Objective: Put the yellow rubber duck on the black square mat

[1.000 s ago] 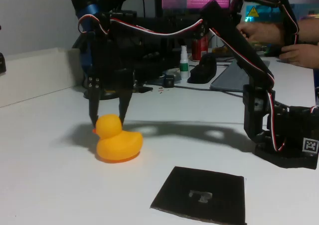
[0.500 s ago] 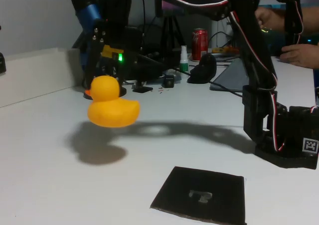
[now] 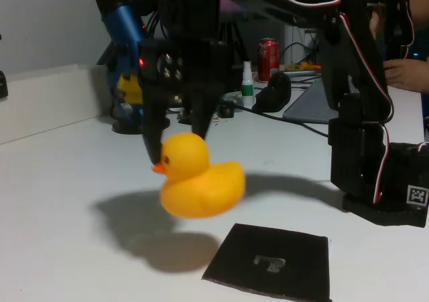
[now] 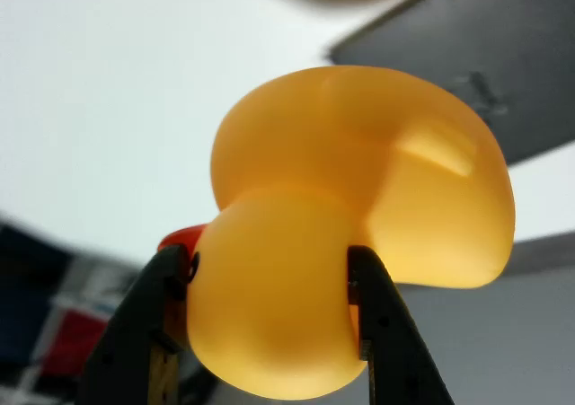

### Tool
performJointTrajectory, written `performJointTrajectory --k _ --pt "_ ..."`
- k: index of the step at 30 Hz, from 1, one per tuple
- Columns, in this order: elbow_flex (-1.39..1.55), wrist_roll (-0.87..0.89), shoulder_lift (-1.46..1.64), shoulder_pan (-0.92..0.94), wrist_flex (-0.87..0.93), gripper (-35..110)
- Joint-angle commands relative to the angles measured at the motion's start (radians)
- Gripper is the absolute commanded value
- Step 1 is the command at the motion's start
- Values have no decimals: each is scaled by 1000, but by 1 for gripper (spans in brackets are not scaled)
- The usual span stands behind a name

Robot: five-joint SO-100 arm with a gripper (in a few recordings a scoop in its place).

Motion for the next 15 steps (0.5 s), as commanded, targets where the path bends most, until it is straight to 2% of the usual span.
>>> performJointTrajectory --k 1,4,15 --pt "127 -15 150 -64 89 9" --pt "209 -9 152 -64 89 9" --pt "215 -8 232 -63 89 9"
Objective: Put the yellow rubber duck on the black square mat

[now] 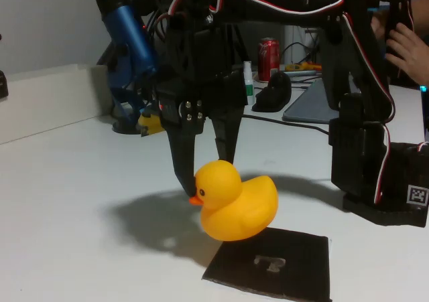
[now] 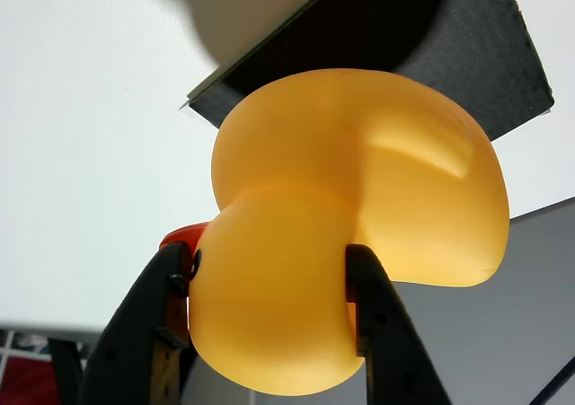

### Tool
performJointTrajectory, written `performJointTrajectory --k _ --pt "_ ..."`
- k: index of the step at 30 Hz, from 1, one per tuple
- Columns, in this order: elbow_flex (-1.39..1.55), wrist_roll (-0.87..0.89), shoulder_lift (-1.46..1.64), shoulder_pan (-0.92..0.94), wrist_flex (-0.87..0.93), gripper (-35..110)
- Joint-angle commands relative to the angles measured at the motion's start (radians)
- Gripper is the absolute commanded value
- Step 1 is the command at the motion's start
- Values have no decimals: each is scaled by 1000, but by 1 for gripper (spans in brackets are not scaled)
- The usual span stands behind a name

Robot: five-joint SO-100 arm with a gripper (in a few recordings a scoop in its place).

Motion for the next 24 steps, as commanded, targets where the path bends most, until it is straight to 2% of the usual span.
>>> performJointTrajectory --k 1,8,13,24 --pt "12 -8 255 -51 89 9" --pt "28 -8 549 -49 89 9" --pt "71 -8 632 -49 89 9" --pt "597 -15 810 -49 87 9"
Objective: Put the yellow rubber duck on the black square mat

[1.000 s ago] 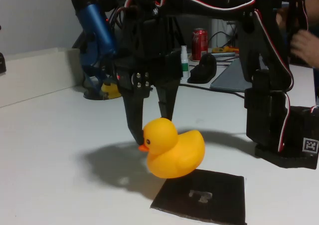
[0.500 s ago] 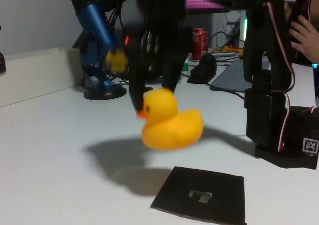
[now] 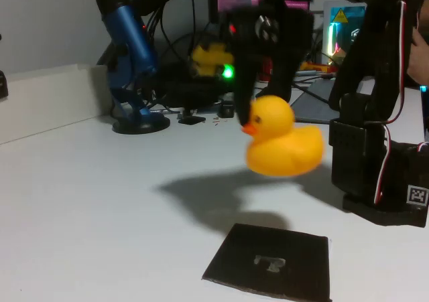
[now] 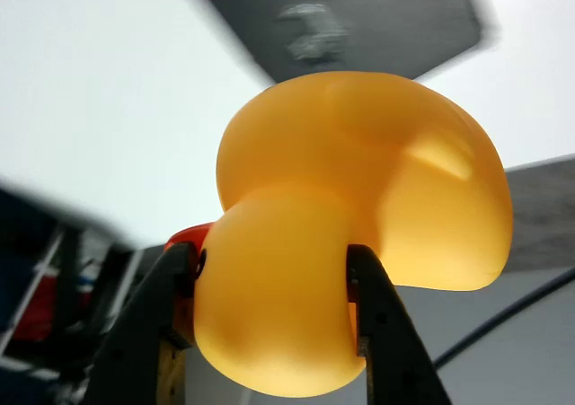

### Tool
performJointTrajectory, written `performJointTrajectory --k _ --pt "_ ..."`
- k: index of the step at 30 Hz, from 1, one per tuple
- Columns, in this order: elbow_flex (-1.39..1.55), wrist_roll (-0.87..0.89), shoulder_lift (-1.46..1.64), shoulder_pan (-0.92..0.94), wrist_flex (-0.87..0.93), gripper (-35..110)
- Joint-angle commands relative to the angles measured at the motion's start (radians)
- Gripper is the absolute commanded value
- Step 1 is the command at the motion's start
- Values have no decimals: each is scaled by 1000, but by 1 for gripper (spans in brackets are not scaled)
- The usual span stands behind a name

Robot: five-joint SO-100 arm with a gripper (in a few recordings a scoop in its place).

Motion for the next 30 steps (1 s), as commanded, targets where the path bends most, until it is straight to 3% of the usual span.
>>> performJointTrajectory --k 1,5,23,30 --pt "94 -12 101 -26 74 9" --pt "115 -14 126 -26 51 9" --pt "350 -17 11 -28 -422 9" --pt "423 -17 11 -29 -492 9"
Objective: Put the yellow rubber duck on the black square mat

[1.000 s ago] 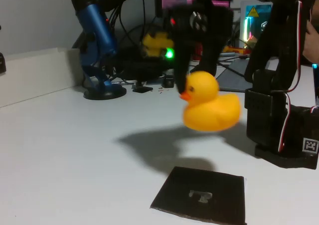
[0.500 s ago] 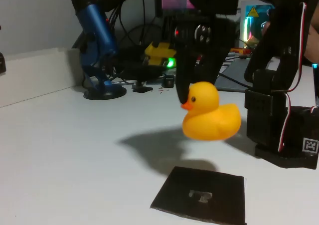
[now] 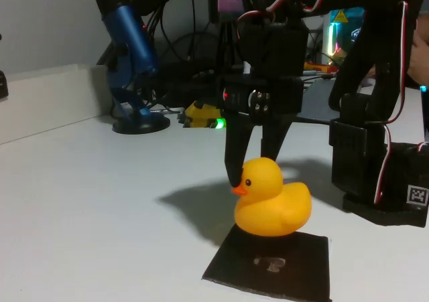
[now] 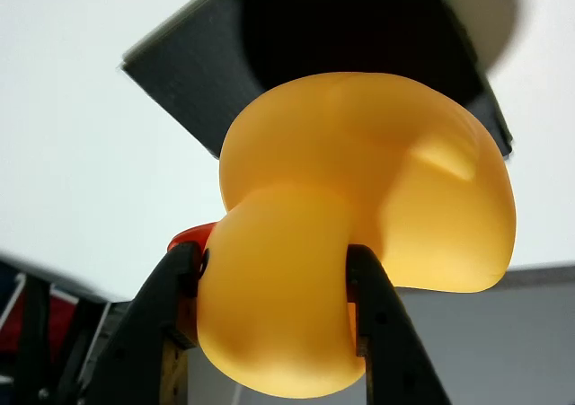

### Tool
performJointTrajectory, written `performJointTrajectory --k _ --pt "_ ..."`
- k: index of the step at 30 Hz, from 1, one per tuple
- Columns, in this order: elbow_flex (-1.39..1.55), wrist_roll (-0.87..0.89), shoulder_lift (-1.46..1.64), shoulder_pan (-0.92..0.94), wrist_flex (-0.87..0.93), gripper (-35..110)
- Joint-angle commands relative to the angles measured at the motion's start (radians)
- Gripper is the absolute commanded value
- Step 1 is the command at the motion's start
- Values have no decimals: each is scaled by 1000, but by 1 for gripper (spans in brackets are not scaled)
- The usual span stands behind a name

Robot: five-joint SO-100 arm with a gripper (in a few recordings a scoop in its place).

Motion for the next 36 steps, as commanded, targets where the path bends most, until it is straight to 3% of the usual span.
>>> performJointTrajectory --k 1,36 --pt "14 -12 9 -26 -3 9" --pt "32 -12 -64 -28 -97 9"
